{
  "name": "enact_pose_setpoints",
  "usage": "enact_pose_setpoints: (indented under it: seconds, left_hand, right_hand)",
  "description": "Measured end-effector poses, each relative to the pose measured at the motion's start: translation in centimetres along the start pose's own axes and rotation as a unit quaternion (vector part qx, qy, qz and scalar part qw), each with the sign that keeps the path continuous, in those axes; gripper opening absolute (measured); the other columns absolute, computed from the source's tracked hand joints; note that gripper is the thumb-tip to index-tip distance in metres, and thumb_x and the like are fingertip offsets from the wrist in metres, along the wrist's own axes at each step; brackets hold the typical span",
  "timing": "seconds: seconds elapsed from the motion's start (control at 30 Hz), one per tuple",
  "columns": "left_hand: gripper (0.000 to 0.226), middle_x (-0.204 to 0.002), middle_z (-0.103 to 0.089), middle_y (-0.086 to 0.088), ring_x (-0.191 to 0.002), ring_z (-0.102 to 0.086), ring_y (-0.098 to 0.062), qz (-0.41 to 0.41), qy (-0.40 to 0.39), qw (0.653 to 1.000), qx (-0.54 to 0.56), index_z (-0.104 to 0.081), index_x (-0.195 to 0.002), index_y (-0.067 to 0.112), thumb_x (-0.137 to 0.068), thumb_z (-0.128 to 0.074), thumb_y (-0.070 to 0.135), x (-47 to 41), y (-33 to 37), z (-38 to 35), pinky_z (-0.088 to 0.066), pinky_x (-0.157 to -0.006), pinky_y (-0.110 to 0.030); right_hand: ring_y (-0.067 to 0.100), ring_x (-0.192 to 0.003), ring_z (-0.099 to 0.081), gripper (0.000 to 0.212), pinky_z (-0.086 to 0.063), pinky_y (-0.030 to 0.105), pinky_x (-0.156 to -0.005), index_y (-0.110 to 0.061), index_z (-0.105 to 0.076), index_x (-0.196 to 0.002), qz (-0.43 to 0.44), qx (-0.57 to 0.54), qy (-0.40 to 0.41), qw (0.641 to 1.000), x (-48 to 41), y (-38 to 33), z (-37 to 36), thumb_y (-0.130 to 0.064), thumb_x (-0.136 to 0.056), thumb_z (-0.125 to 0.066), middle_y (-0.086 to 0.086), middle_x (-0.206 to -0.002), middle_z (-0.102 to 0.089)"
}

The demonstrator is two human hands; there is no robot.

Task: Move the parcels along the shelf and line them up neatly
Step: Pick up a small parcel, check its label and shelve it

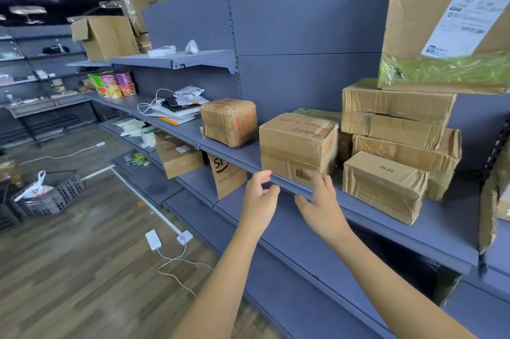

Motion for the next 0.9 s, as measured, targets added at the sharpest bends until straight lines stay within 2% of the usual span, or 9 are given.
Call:
enact_pose_setpoints:
  seconds: [0.1,0.23,0.37,0.5,0.67,0.8,0.9]
  left_hand:
    - [0.040,-0.134,-0.045,0.006,-0.099,-0.045,0.010,-0.006,-0.001,1.000,-0.006,-0.044,-0.133,0.022,-0.095,-0.045,0.011,-2.3,-0.3,0.2,-0.036,-0.087,-0.018]
    - [0.039,-0.133,-0.045,0.007,-0.095,-0.043,0.014,-0.016,-0.001,0.999,-0.028,-0.044,-0.134,0.020,-0.095,-0.046,0.012,-6.4,-0.4,0.4,-0.034,-0.074,-0.007]
    - [0.037,-0.133,-0.046,0.007,-0.093,-0.045,0.014,-0.022,-0.003,0.999,-0.043,-0.045,-0.130,0.025,-0.095,-0.046,0.012,-10.7,0.1,0.1,-0.035,-0.072,-0.007]
    - [0.035,-0.133,-0.047,0.008,-0.093,-0.045,0.016,-0.042,-0.006,0.998,-0.039,-0.046,-0.128,0.025,-0.095,-0.047,0.013,-15.0,1.1,-0.4,-0.035,-0.074,-0.005]
    - [0.034,-0.129,-0.051,0.009,-0.088,-0.050,0.021,-0.093,-0.018,0.995,-0.014,-0.050,-0.124,0.026,-0.095,-0.048,0.010,-18.2,2.1,-1.6,-0.039,-0.074,0.000]
    - [0.034,-0.121,-0.057,0.009,-0.085,-0.056,0.017,-0.156,-0.045,0.987,0.009,-0.055,-0.117,0.024,-0.091,-0.050,0.003,-19.9,4.1,-3.7,-0.039,-0.075,-0.001]
    - [0.033,-0.107,-0.057,0.020,-0.078,-0.055,0.018,-0.197,-0.082,0.977,0.003,-0.056,-0.112,0.023,-0.089,-0.051,0.000,-20.6,5.2,-5.3,-0.037,-0.072,0.001]
  right_hand:
    - [0.017,-0.137,-0.027,0.057,-0.021,0.020,-0.101,-0.014,-0.032,-0.145,0.009,0.013,0.004,1.000,-2.6,0.3,-0.8,-0.009,-0.092,-0.052,0.002,-0.143,-0.030]
    - [0.023,-0.133,-0.032,0.060,-0.027,0.029,-0.108,-0.014,-0.034,-0.143,0.057,0.043,0.024,0.997,-7.2,0.3,-1.6,-0.007,-0.088,-0.055,0.004,-0.140,-0.035]
    - [0.026,-0.131,-0.033,0.060,-0.028,0.036,-0.109,-0.015,-0.036,-0.143,0.061,0.044,0.051,0.996,-11.6,0.3,-1.7,-0.009,-0.087,-0.056,0.005,-0.138,-0.036]
    - [0.029,-0.128,-0.032,0.058,-0.025,0.033,-0.107,-0.010,-0.037,-0.142,0.095,0.099,0.068,0.988,-15.8,0.7,-1.3,-0.010,-0.087,-0.056,0.010,-0.137,-0.038]
    - [0.031,-0.117,-0.042,0.054,-0.035,0.040,-0.102,-0.007,-0.051,-0.131,0.159,0.178,0.125,0.963,-17.1,1.4,-0.6,-0.021,-0.079,-0.045,0.010,-0.131,-0.049]
    - [0.024,-0.107,-0.043,0.050,-0.037,0.035,-0.095,-0.013,-0.056,-0.124,0.168,0.230,0.184,0.941,-18.0,2.0,1.0,-0.023,-0.077,-0.040,0.005,-0.121,-0.055]
    - [0.025,-0.106,-0.044,0.044,-0.033,0.028,-0.094,-0.013,-0.057,-0.120,0.158,0.244,0.213,0.933,-18.3,2.1,1.5,-0.020,-0.079,-0.043,0.006,-0.118,-0.057]
Point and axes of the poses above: each hand's wrist, its own x-axis away from the middle knuckle, its own z-axis out of the back of the hand, y = z × x, the point moved 5 cm from there along -x, towards the middle knuckle
